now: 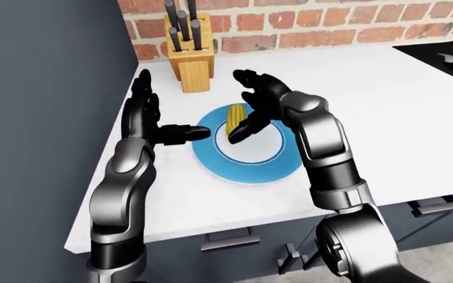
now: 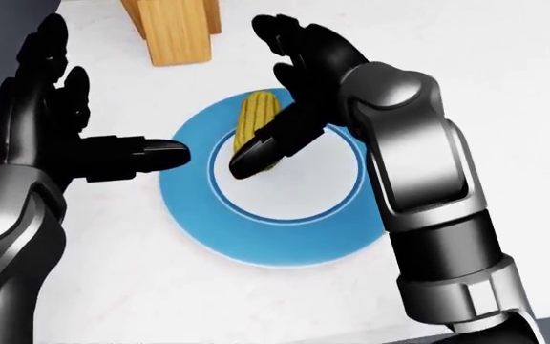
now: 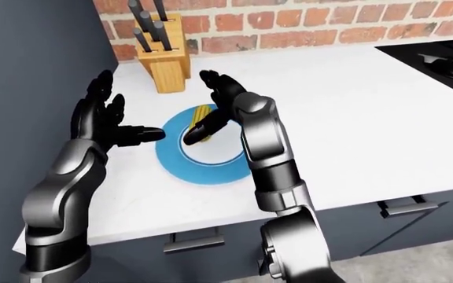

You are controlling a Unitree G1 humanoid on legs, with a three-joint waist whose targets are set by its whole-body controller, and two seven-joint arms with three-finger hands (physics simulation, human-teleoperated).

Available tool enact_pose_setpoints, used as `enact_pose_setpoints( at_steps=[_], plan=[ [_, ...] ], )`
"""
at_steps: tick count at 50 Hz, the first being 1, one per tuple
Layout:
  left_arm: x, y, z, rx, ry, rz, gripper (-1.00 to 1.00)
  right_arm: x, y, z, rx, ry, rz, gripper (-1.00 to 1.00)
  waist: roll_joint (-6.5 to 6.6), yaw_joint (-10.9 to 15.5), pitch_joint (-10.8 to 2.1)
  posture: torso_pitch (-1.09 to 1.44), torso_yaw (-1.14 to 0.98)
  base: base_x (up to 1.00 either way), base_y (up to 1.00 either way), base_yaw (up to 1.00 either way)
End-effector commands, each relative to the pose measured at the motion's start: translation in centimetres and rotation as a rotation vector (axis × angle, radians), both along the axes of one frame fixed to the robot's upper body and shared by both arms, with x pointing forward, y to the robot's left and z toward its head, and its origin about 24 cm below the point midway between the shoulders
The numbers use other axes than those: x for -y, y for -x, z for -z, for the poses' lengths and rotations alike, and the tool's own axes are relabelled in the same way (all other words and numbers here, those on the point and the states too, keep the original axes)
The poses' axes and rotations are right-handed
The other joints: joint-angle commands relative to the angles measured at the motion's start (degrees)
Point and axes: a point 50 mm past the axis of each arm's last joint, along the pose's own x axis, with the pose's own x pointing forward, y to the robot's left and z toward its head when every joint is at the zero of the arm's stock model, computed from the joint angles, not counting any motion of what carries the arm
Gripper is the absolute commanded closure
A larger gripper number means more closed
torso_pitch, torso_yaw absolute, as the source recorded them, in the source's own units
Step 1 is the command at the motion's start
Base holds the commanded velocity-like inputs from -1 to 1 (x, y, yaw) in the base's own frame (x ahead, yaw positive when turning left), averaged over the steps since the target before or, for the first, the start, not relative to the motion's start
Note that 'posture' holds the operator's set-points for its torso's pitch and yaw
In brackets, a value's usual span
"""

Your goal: Place the corn on the rack of the oven.

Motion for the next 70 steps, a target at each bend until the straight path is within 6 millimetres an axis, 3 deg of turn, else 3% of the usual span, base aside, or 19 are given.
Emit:
enact_pose_setpoints(
  at_steps=[1, 27, 39, 70],
  plan=[
    [0.1, 0.2, -1.8, 0.094, -0.003, 0.005, -1.00, -0.3, 0.1, -2.5, 0.110, -0.004, -0.018, -1.00, 0.15, 0.0, -1.65, 0.00, 0.00, 0.00, 0.00, 0.00],
    [0.1, 0.1, -1.8, 0.093, 0.001, 0.005, -1.00, -0.6, -1.6, -2.5, 0.101, 0.036, -0.041, -0.99, 0.21, 0.0, -1.84, 0.00, 0.00, 0.00, 0.00, 0.00],
    [0.1, 0.2, -1.8, 0.093, 0.000, 0.005, -1.00, -1.0, -1.6, -2.1, 0.100, 0.052, -0.062, -0.85, 0.20, 0.1, -1.85, 0.00, 0.00, 0.00, 0.00, 0.00],
    [0.2, 0.1, -1.7, 0.090, -0.001, 0.007, -1.00, -0.9, -1.2, -2.4, 0.158, 0.135, -0.091, -0.91, 0.20, 0.0, -1.79, 0.00, 0.00, 0.00, 0.00, 0.00]
  ],
)
